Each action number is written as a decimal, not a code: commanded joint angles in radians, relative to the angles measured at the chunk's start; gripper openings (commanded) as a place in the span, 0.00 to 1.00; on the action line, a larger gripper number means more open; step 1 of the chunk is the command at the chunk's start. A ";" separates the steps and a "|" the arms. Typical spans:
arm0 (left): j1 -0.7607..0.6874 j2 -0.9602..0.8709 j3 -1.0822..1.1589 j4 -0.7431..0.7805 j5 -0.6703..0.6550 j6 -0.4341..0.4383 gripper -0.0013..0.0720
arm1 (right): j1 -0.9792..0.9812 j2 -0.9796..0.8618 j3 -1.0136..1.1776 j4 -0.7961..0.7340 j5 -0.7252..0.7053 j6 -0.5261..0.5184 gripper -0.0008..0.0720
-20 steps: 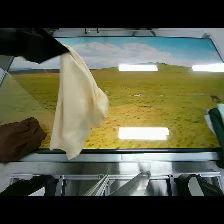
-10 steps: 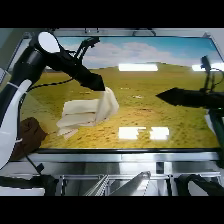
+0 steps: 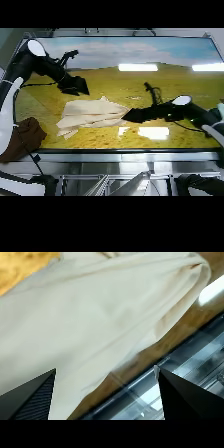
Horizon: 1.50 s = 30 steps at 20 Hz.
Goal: Fold the shirts.
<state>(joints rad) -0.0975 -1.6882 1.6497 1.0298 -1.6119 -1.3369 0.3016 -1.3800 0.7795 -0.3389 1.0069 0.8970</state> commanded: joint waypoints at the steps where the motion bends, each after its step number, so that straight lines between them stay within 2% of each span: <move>1: 0.118 0.042 -0.168 0.001 -0.037 -0.025 0.99 | 0.176 -0.125 0.000 0.134 -0.099 -0.039 0.53; 6: 0.204 0.069 -0.426 0.000 0.037 0.019 0.99 | 0.273 -0.267 0.026 0.440 -0.129 -0.187 0.54; 7: 0.204 0.068 -0.454 -0.001 0.074 0.037 0.99 | 0.282 -0.291 0.041 0.480 -0.129 -0.195 0.61; 8: 0.200 0.066 -0.475 -0.002 0.113 0.055 0.99 | 0.290 -0.314 0.061 0.510 -0.132 -0.195 0.75; 9: 0.191 0.066 -0.492 -0.001 0.154 0.067 0.99 | 0.299 -0.337 0.087 0.531 -0.139 -0.195 0.75; 11: 0.180 0.065 -0.497 -0.001 0.189 0.082 0.97 | 0.320 -0.380 0.143 0.573 -0.169 -0.193 0.71; 12: 0.176 0.065 -0.497 -0.001 0.194 0.087 0.96 | 0.331 -0.400 0.172 0.600 -0.180 -0.191 0.66; 13: 0.169 0.064 -0.497 0.000 0.195 0.092 0.96 | 0.341 -0.419 0.200 0.618 -0.189 -0.190 0.54; 14: 0.170 0.064 -0.497 0.000 0.194 0.099 0.96 | 0.351 -0.439 0.229 0.628 -0.203 -0.189 0.47; 16: 0.171 0.064 -0.497 0.000 0.193 0.100 0.96 | 0.357 -0.466 0.265 0.632 -0.219 -0.160 0.47; 17: 0.174 0.064 -0.497 0.000 0.187 0.100 0.96 | 0.355 -0.472 0.269 0.631 -0.218 -0.160 0.37; 18: 0.182 0.064 -0.496 0.000 0.171 0.104 0.96 | 0.354 -0.475 0.269 0.624 -0.216 -0.160 0.32; 19: 0.193 0.064 -0.489 0.001 0.138 0.107 0.97 | 0.354 -0.476 0.269 0.596 -0.196 -0.159 0.34; 20: 0.207 0.065 -0.473 0.000 0.101 0.105 0.97 | 0.355 -0.476 0.269 0.557 -0.158 -0.133 0.47; 21: 0.227 0.068 -0.454 0.000 0.075 0.097 0.97 | 0.355 -0.476 0.269 0.529 -0.110 -0.122 0.53; 23: 0.274 0.096 -0.424 0.000 0.039 0.076 0.97 | 0.356 -0.476 0.269 0.486 -0.043 -0.099 0.53; 25: 0.317 0.149 -0.410 0.000 0.007 0.054 0.97 | 0.356 -0.478 0.269 0.445 -0.066 -0.058 0.53; 27: 0.353 0.219 -0.446 0.000 0.028 0.046 0.97 | 0.357 -0.479 0.269 0.452 -0.105 -0.048 0.53; 29: 0.382 0.277 -0.527 0.000 0.071 0.046 0.96 | 0.356 -0.479 0.269 0.460 -0.143 -0.004 0.60; 30: 0.391 0.291 -0.569 0.000 0.089 0.046 0.97 | 0.356 -0.479 0.269 0.480 -0.159 -0.002 0.60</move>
<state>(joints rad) 0.2543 -1.4601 1.1564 1.0290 -1.5585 -1.2827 0.6575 -1.8572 1.0485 0.1352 0.8955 0.8497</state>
